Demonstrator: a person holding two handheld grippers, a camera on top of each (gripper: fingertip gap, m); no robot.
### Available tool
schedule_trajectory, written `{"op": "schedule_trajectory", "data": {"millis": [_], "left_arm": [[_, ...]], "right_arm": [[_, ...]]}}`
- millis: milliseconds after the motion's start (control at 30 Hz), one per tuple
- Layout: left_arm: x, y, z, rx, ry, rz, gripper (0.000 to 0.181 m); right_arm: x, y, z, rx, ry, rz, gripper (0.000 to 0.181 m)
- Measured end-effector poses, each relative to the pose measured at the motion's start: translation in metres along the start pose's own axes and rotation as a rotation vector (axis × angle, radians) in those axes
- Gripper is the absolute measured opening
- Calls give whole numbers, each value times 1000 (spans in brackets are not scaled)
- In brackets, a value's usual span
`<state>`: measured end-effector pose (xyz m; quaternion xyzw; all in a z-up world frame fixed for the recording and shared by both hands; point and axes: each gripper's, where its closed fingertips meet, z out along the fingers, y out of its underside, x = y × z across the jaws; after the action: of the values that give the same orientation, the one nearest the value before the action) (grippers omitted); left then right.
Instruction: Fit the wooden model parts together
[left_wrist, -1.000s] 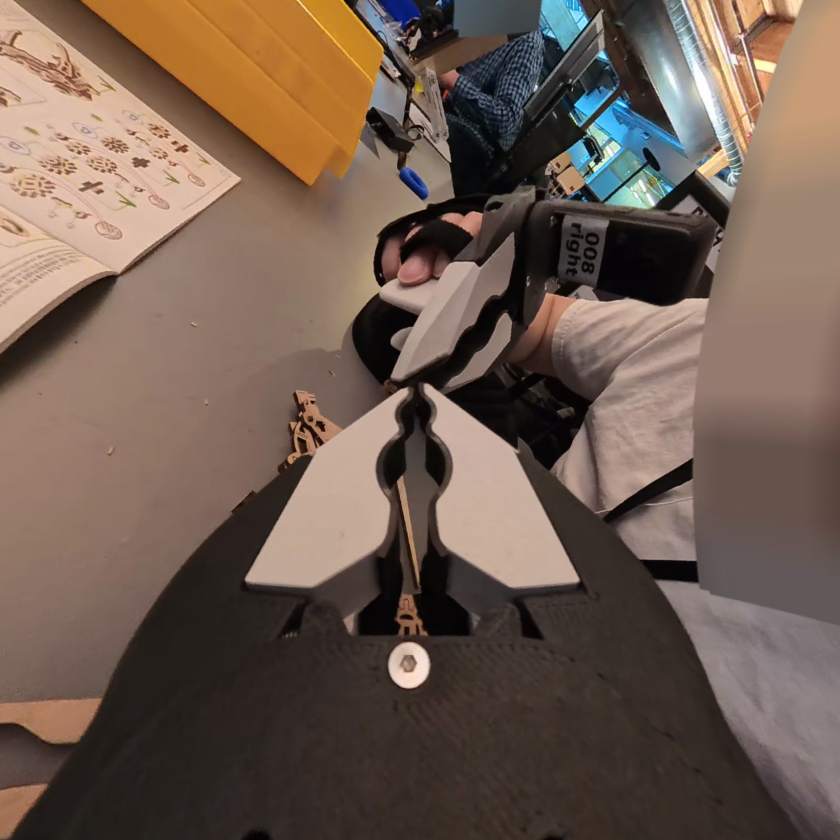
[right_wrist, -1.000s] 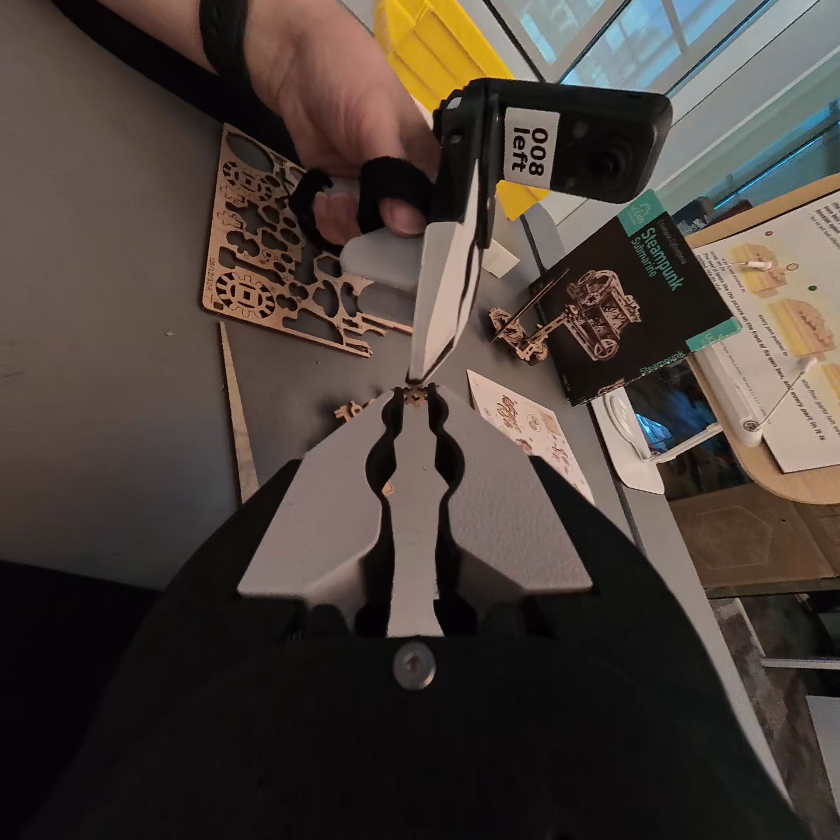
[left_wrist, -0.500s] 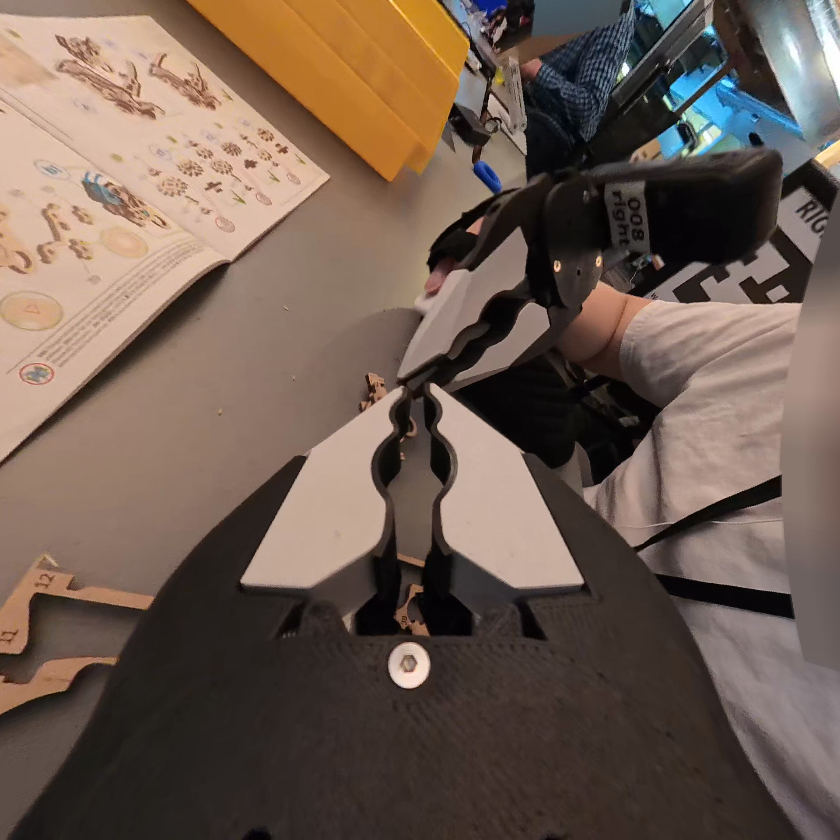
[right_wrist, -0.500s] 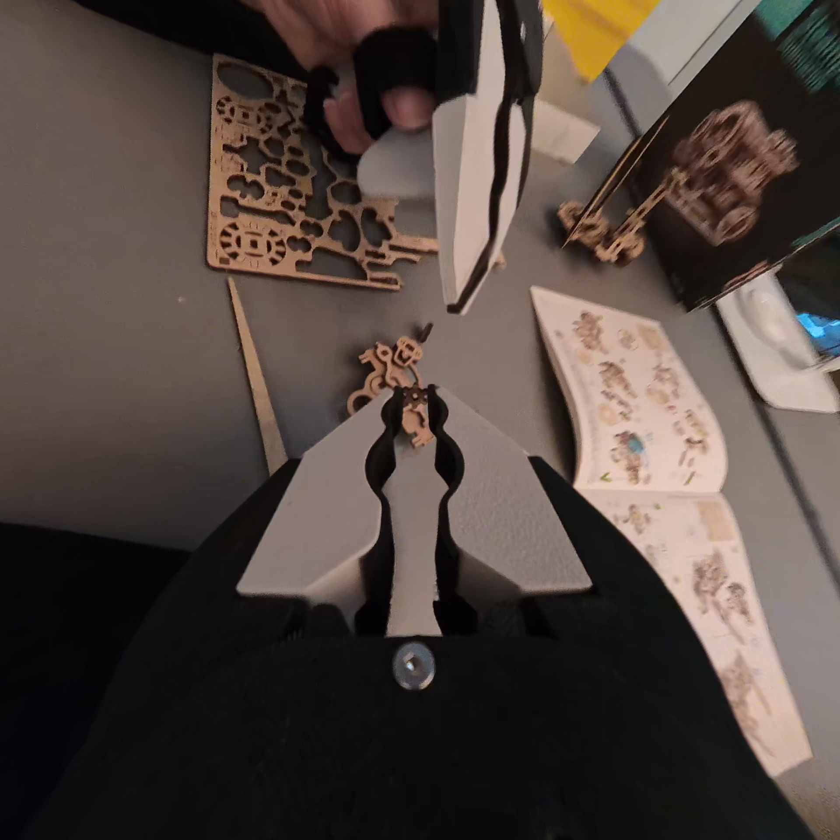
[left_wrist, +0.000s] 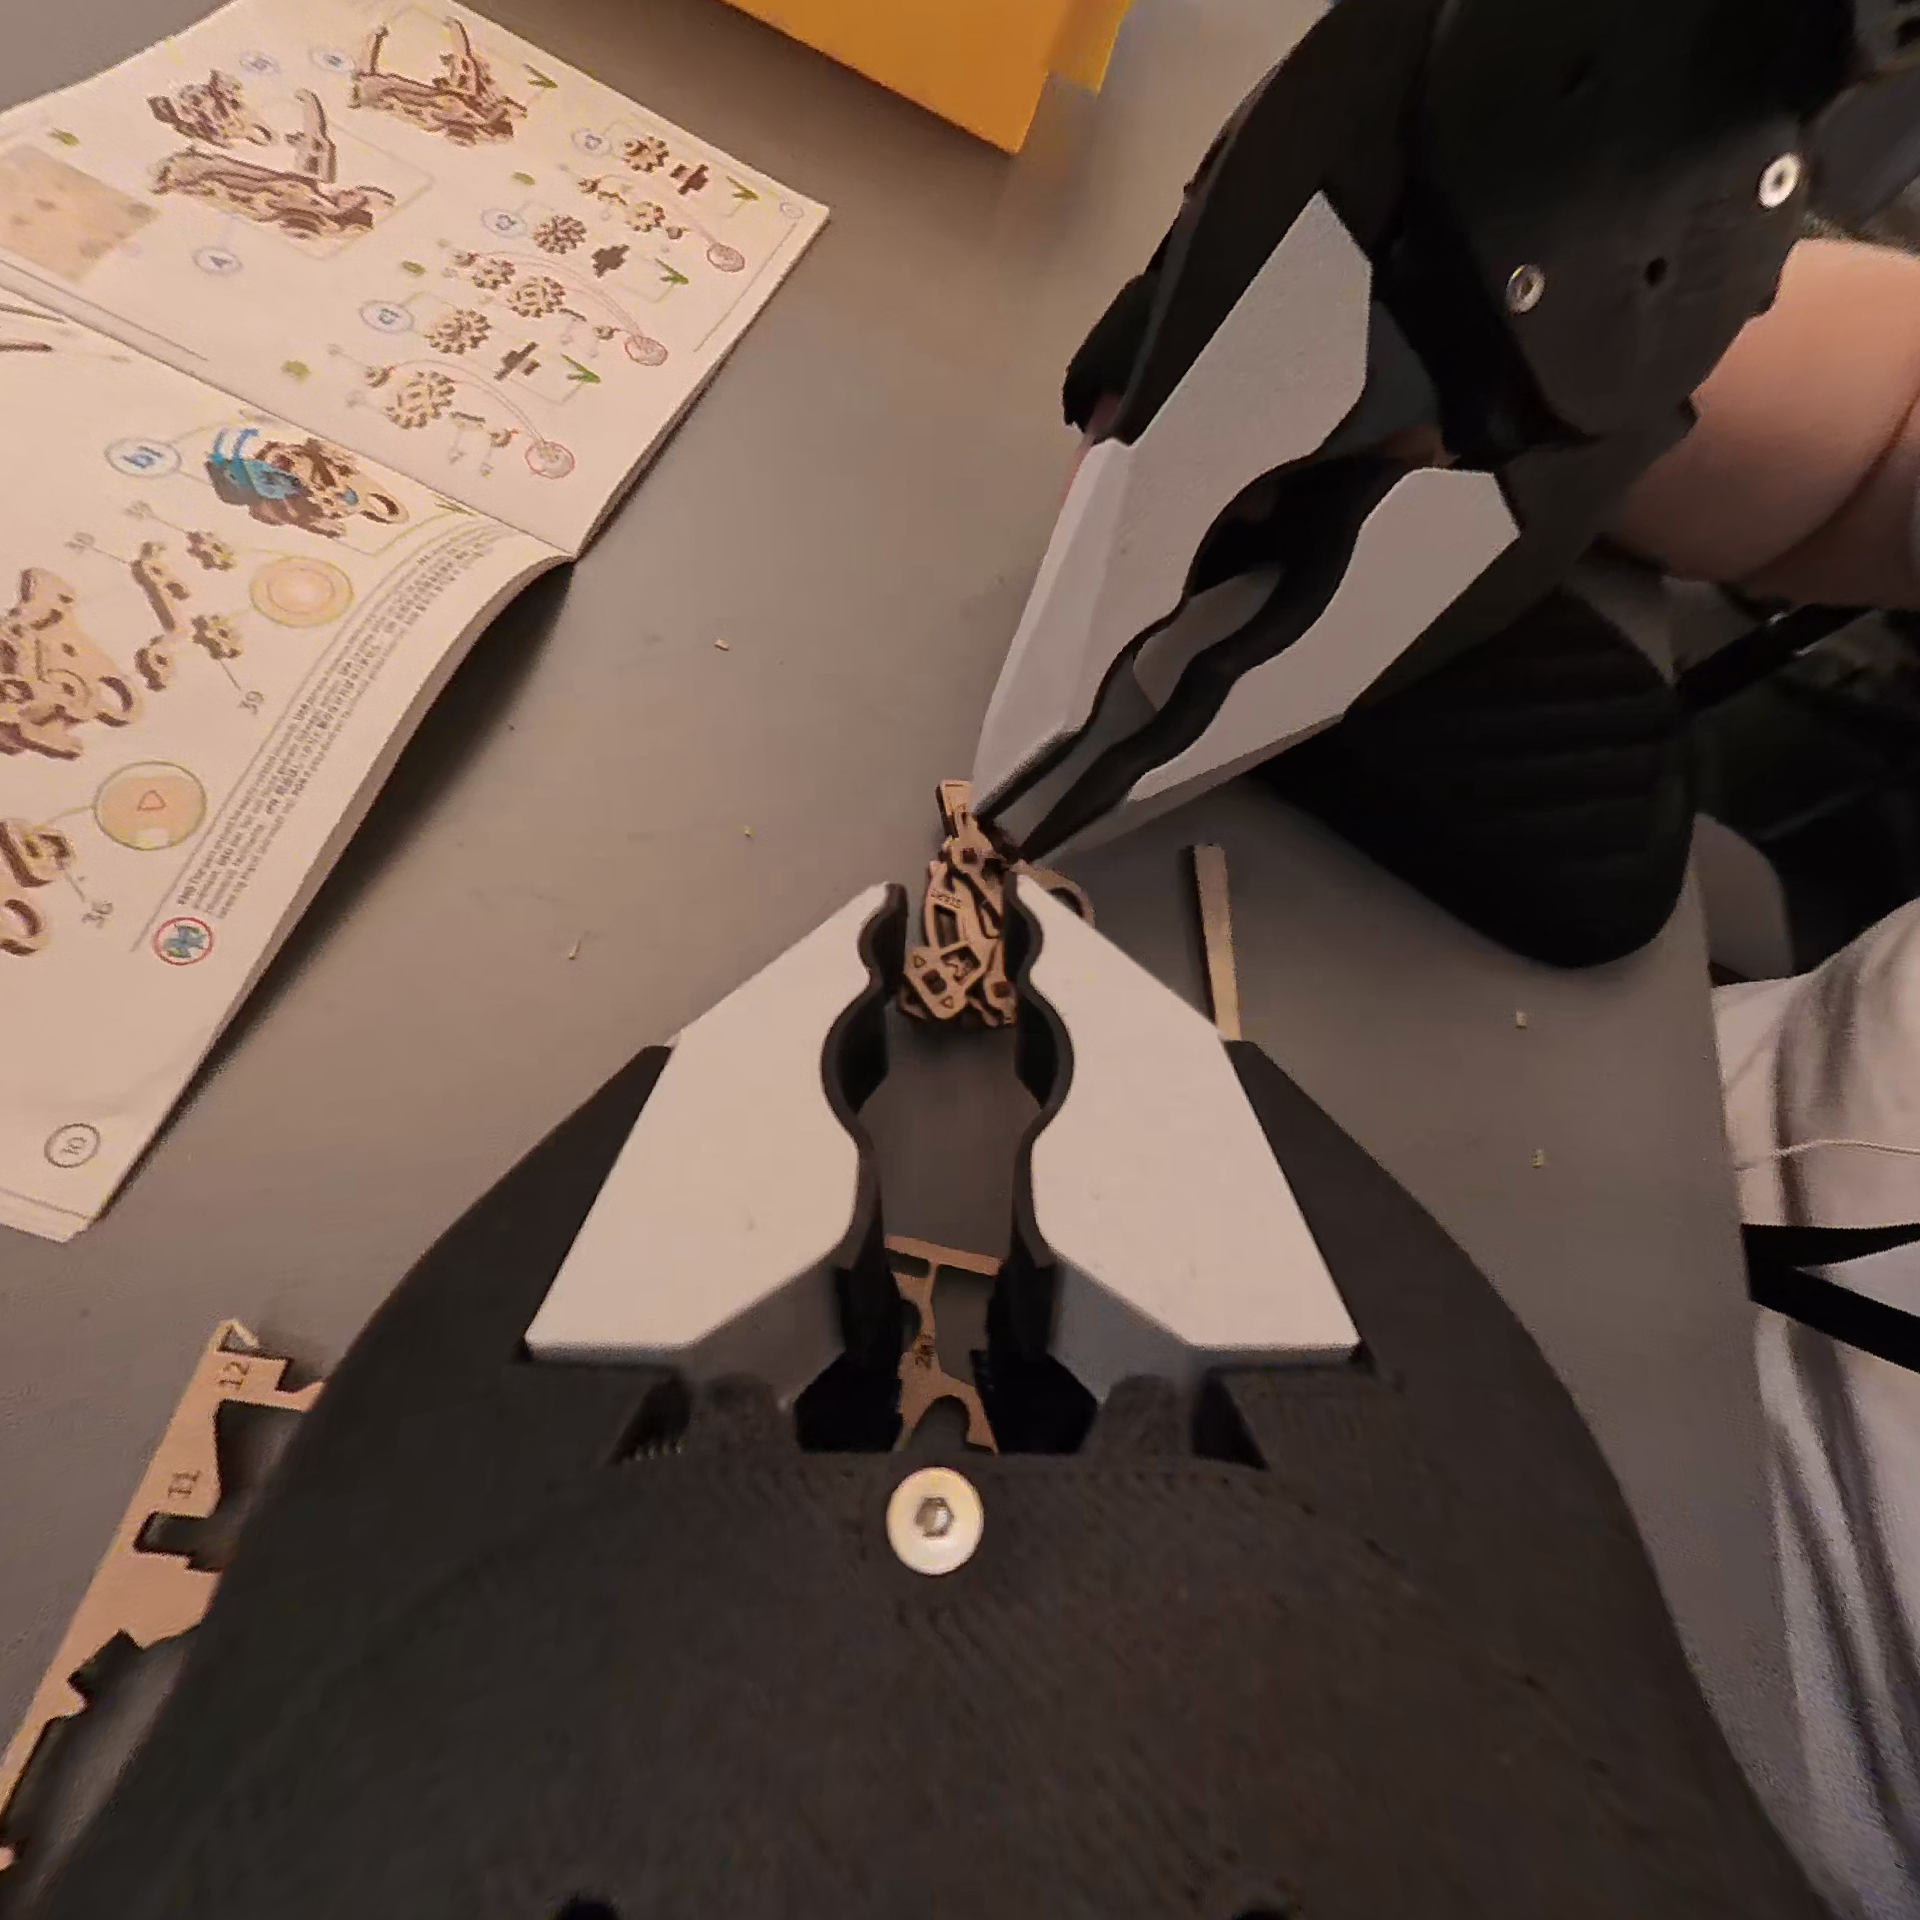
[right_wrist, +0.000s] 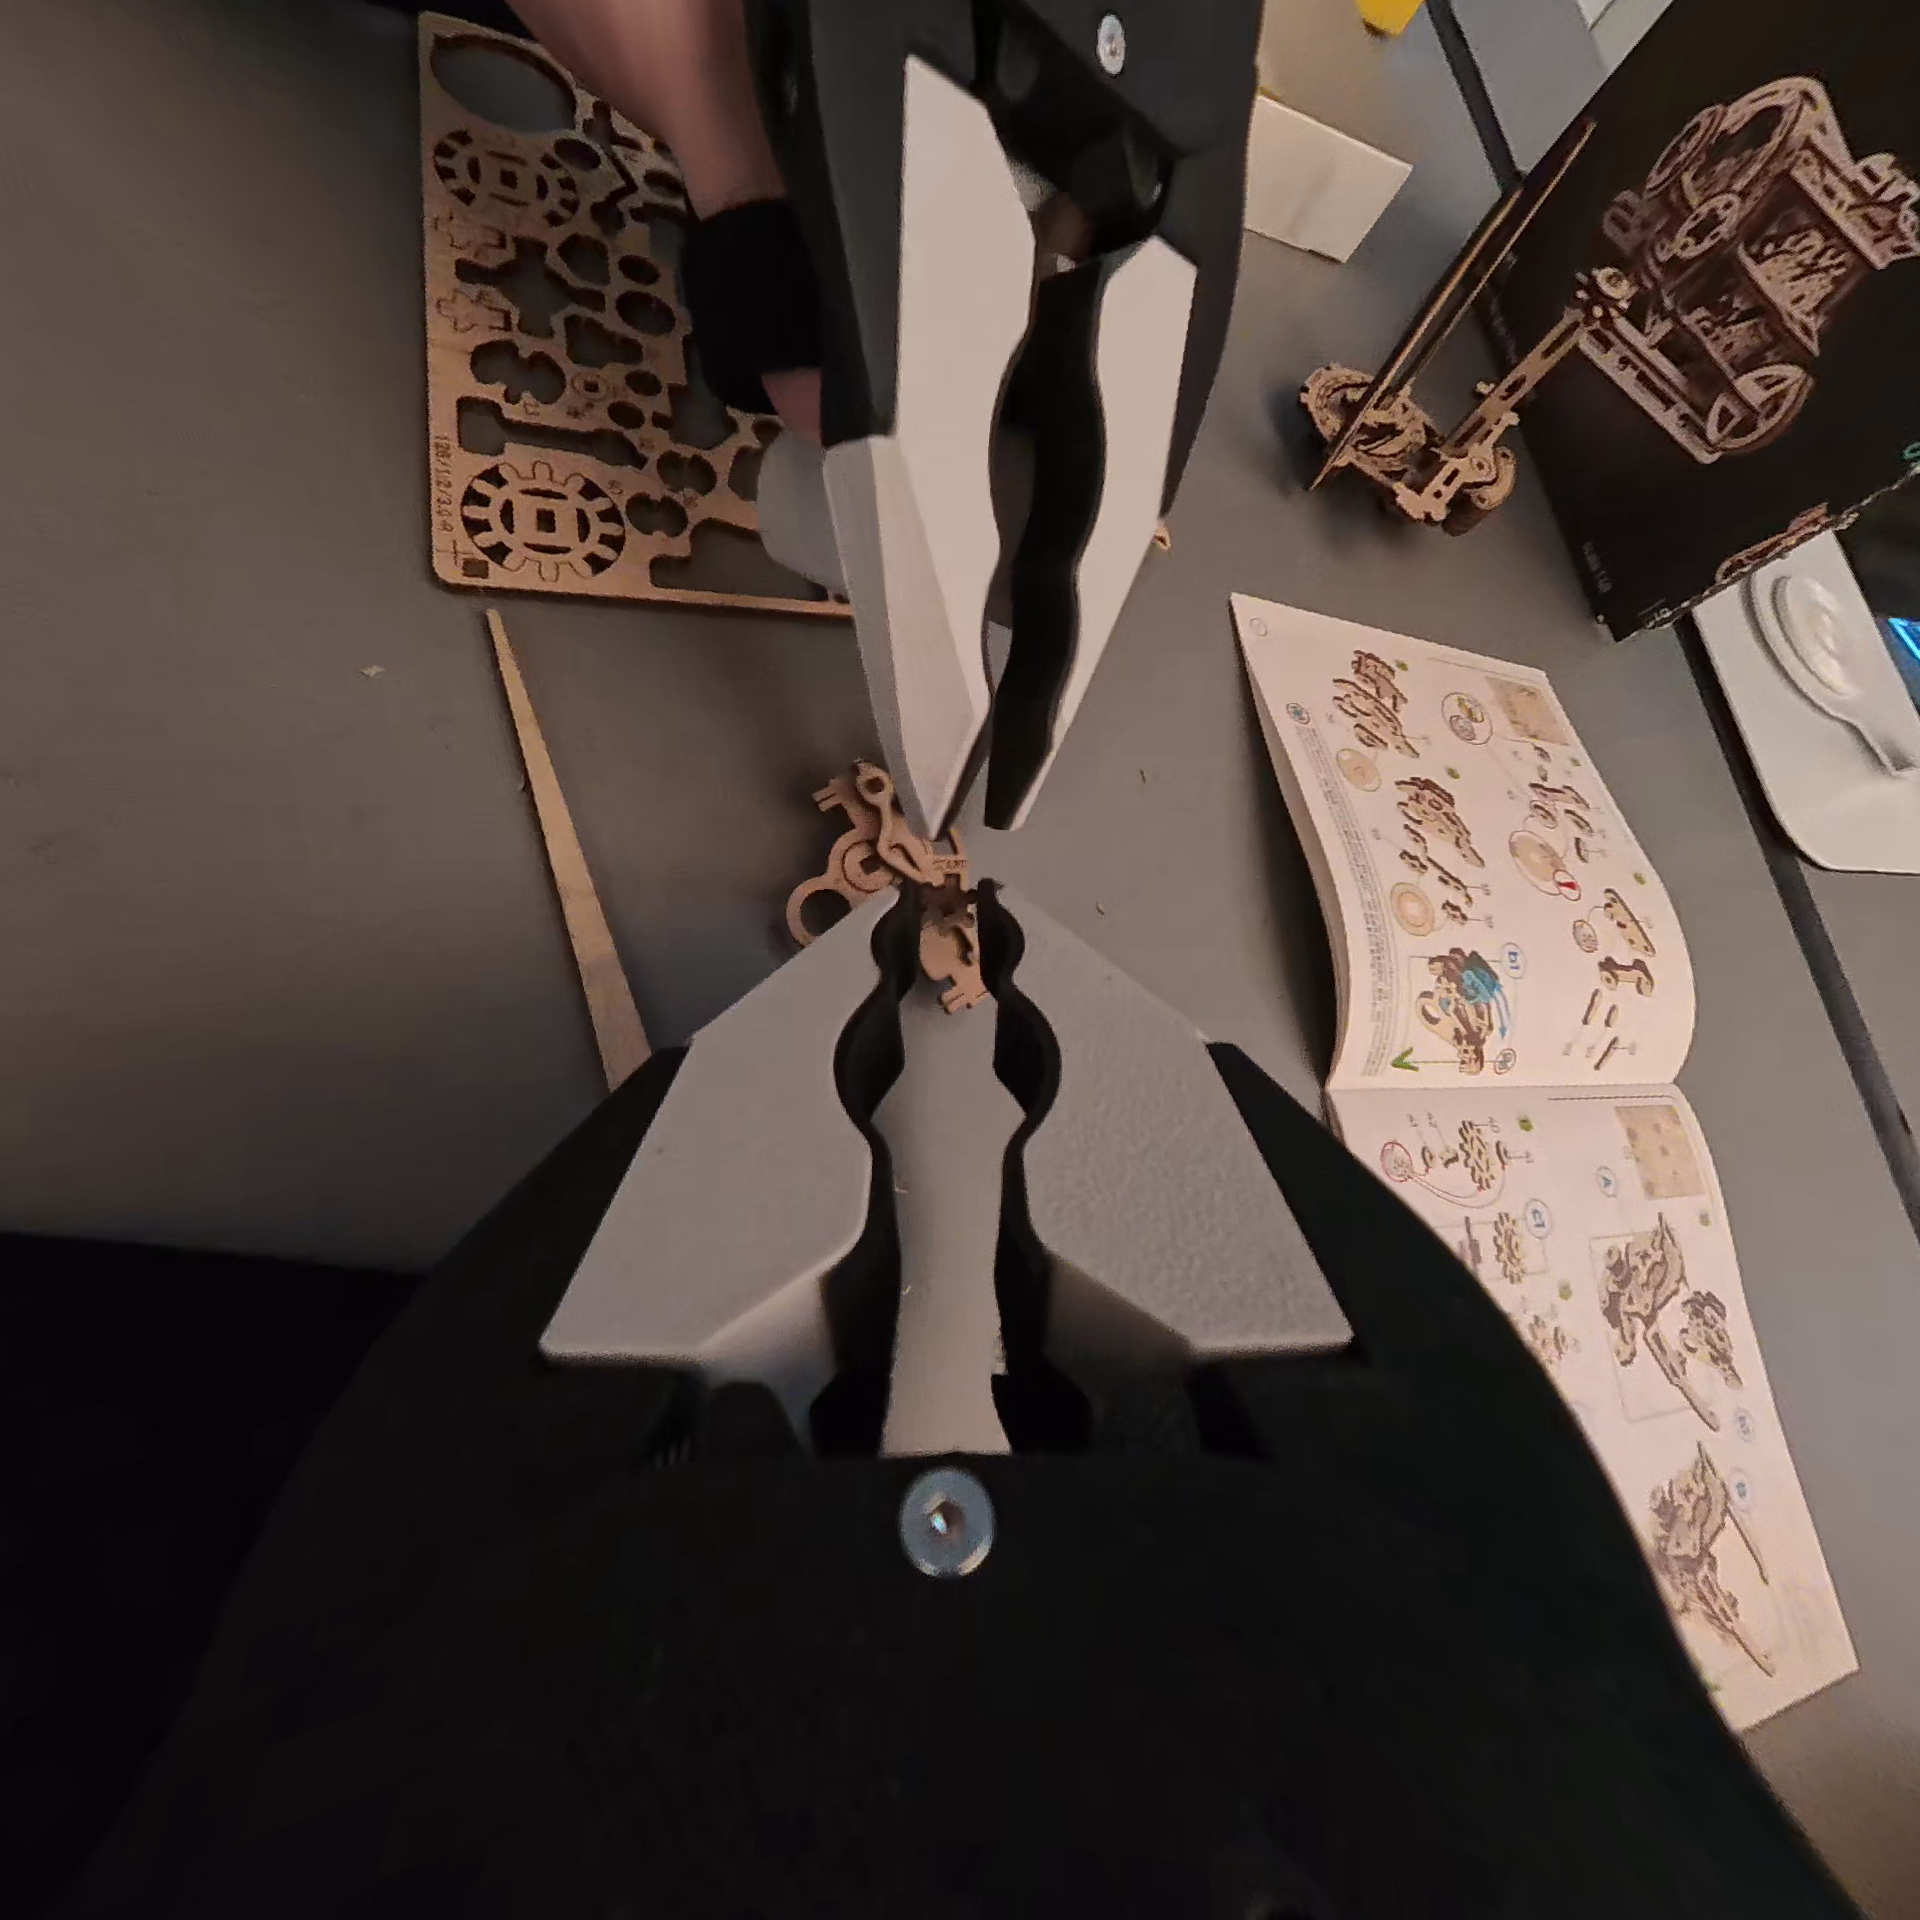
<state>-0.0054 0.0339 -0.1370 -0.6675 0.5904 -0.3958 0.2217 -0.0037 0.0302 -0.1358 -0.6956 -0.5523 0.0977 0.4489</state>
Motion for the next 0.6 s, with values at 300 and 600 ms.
{"op": "schedule_trajectory", "data": {"millis": [300,600], "left_arm": [[2,-5,-3,35,34,-23,10],[13,-10,-4,69,132,-99,2]], "right_arm": [[2,-5,0,-2,52,-61,9],[2,-15,-2,19,102,-133,9]]}}
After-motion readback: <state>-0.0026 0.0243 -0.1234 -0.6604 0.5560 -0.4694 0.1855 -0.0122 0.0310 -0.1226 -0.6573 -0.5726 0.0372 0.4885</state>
